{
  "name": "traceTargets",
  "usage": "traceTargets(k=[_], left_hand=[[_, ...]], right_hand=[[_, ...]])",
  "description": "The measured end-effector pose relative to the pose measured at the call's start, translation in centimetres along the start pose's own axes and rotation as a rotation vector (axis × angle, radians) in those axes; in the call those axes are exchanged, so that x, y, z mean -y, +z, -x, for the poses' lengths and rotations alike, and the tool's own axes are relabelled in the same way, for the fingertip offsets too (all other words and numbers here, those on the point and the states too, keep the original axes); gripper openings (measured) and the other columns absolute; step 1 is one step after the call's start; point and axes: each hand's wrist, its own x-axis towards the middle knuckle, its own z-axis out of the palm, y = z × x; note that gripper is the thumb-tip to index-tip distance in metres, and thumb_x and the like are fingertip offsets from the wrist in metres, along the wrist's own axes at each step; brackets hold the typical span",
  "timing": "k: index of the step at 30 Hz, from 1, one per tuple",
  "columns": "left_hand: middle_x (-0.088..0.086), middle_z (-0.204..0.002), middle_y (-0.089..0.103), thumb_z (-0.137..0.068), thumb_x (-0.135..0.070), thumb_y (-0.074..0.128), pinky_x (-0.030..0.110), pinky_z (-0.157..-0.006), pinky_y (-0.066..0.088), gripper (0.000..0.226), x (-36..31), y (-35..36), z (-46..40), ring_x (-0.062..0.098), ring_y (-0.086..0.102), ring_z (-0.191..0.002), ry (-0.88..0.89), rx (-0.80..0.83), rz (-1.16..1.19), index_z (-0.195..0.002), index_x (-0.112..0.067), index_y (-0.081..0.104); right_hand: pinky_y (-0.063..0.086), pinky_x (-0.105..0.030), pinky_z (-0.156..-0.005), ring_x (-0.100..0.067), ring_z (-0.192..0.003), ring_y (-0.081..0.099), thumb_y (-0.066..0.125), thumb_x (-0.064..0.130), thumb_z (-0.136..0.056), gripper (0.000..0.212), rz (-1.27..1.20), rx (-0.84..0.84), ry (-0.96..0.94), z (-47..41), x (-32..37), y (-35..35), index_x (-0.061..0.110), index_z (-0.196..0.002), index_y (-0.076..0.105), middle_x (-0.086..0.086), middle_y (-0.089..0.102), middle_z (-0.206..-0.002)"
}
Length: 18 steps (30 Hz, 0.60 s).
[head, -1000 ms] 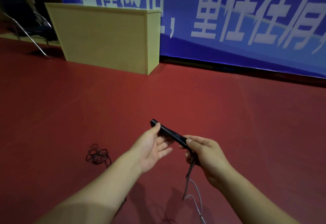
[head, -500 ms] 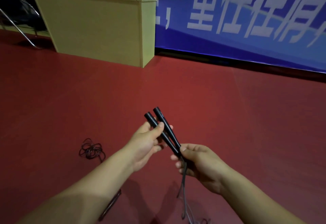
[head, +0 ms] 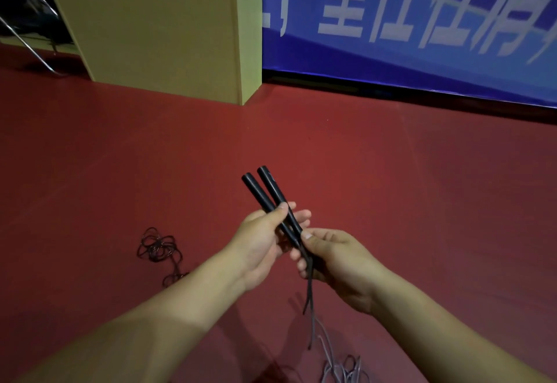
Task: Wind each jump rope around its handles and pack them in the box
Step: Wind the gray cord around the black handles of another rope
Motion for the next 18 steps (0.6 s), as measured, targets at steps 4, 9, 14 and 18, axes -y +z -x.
traceTargets(k=[4,9,14,18], left_hand=[[0.007,-0.084,0.063,-0.103,-0.016,0.045,0.039,-0.066,0.055,0.016,-0.3,-0.3,-0.4,0.025,0.073,-0.083,0.021,-0.086,0.056,-0.108,-0.007,0.057],[0.007,-0.077,0.056,-0.104,-0.014,0.045,0.037,-0.063,0.059,0.009,-1.5,-2.0,-1.8,0.018,0.068,-0.058,0.160,-0.280,0.006,-0.105,-0.007,0.051],[0.007,-0.074,0.055,-0.103,-0.015,0.047,0.029,-0.046,0.056,0.017,-2.3,-5.2,-3.0,0.011,0.063,-0.045,0.371,-0.411,-0.275,-0.086,-0.014,0.046],[0.006,-0.070,0.054,-0.102,-0.013,0.047,0.028,-0.046,0.051,0.019,-2.0,-6.6,-3.3,0.009,0.058,-0.040,0.381,-0.441,-0.447,-0.084,-0.017,0.047]], right_hand=[[0.045,-0.023,-0.055,-0.012,-0.056,0.049,0.040,0.031,-0.104,0.036,0.027,0.016,0.112,-0.4,-0.1,0.0,0.007,-0.090,0.062,-0.003,0.058,-0.067],[0.033,-0.023,-0.044,-0.012,-0.049,0.037,0.032,0.048,-0.102,0.055,0.127,0.066,0.278,-1.0,-0.2,-1.9,0.004,-0.097,0.065,0.001,0.044,-0.060],[0.042,-0.025,-0.055,-0.016,-0.050,0.041,0.043,0.043,-0.099,0.046,0.215,-0.008,0.236,-0.8,0.0,-4.3,0.003,-0.083,0.059,0.002,0.036,-0.054],[0.043,-0.022,-0.058,-0.013,-0.052,0.046,0.063,0.029,-0.094,0.031,0.567,-0.042,0.083,-0.4,0.0,-5.2,0.010,-0.070,0.056,0.001,0.045,-0.056]])
